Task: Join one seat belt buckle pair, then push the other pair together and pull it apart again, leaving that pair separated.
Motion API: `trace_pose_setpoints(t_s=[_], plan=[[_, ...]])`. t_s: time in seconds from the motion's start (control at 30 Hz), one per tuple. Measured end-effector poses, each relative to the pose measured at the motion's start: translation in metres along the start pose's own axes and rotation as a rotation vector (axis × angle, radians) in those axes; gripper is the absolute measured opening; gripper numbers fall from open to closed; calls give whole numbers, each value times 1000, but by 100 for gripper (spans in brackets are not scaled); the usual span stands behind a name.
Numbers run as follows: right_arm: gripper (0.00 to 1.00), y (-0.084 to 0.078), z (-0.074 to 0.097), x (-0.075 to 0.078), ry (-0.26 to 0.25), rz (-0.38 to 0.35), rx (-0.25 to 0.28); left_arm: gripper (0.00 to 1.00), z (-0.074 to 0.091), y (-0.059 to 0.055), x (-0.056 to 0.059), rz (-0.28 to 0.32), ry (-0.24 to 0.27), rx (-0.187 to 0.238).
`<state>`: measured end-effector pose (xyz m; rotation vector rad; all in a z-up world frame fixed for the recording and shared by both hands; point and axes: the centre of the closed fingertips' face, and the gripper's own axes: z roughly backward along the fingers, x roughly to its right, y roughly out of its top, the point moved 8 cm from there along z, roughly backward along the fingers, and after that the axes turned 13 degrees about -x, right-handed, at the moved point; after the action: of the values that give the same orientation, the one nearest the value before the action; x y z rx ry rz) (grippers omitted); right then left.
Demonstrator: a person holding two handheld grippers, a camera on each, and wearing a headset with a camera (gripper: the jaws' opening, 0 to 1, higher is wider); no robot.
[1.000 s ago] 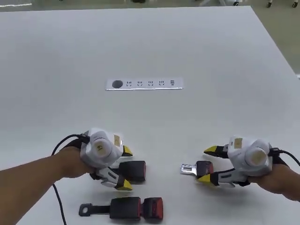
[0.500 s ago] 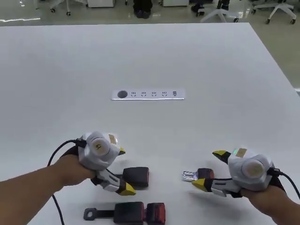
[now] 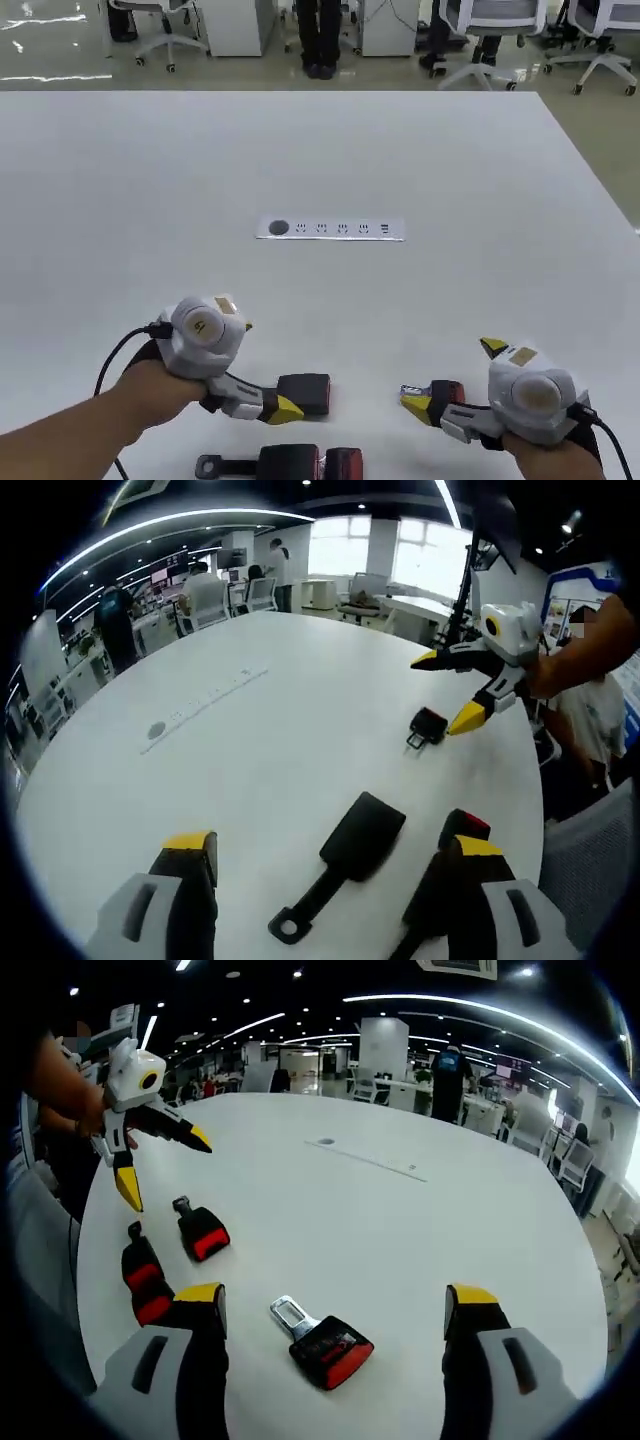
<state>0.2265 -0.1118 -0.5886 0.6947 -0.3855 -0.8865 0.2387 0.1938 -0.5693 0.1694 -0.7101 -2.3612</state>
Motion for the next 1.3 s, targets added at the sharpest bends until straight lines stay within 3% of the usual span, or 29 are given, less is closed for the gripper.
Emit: trace_pose_setpoints(t_s=[0.17,0.23,0.33,0.4,0.5,0.53,0.6,0.93,1.03,1.13,1.3], plan=[[90,-2,8,-6,-21,-35,16,100,14,-11,6,47,19,38],[90,-2,14,-10,-31,-39,23,100,20,-14,8,94,17,71],[90,-3,20,-16,-38,-60,36,100,30,-20,14,100,43,81],[90,-4,22,-16,-42,-68,43,100,36,-26,14,124,46,105],[90,-5,28,-29,-44,-68,53,100,50,-29,19,156,72,150],[91,-5,31,-34,-46,-71,57,100,55,-35,19,180,68,158],[91,-4,32,-33,-47,-72,62,100,62,-40,24,193,78,177],[92,-9,50,-53,-63,-80,92,100,85,-74,35,254,114,211],[92,-13,55,-60,-71,-86,100,100,92,-78,42,284,121,234],[92,-15,59,-66,-76,-84,101,100,95,-93,45,280,122,227],[93,-21,68,-77,-87,-84,109,100,105,-108,51,315,120,244]])
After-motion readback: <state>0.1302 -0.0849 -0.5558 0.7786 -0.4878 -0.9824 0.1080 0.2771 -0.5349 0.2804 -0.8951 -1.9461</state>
